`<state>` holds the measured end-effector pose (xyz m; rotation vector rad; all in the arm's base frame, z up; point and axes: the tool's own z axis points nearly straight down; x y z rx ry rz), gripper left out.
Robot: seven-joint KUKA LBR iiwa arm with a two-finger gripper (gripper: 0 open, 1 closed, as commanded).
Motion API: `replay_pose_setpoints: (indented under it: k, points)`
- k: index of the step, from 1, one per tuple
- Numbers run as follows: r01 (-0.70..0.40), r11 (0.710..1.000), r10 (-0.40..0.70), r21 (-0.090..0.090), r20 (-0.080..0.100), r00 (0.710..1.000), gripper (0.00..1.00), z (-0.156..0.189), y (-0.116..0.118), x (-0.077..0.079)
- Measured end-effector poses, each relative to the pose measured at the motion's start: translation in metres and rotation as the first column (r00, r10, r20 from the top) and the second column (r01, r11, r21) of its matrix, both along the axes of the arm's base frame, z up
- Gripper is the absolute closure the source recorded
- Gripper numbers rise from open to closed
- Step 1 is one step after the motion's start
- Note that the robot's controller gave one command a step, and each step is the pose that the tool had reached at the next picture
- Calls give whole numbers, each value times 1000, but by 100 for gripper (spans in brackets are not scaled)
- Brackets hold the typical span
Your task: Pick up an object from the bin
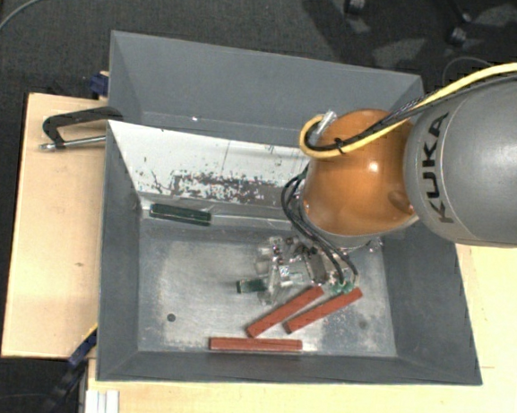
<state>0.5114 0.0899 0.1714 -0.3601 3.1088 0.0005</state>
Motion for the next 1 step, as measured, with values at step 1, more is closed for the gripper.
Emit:
replay_pose_setpoints:
  k: [1]
  points:
    - [25, 1000, -25, 1, 5, 1000, 100, 79, -8, 37]
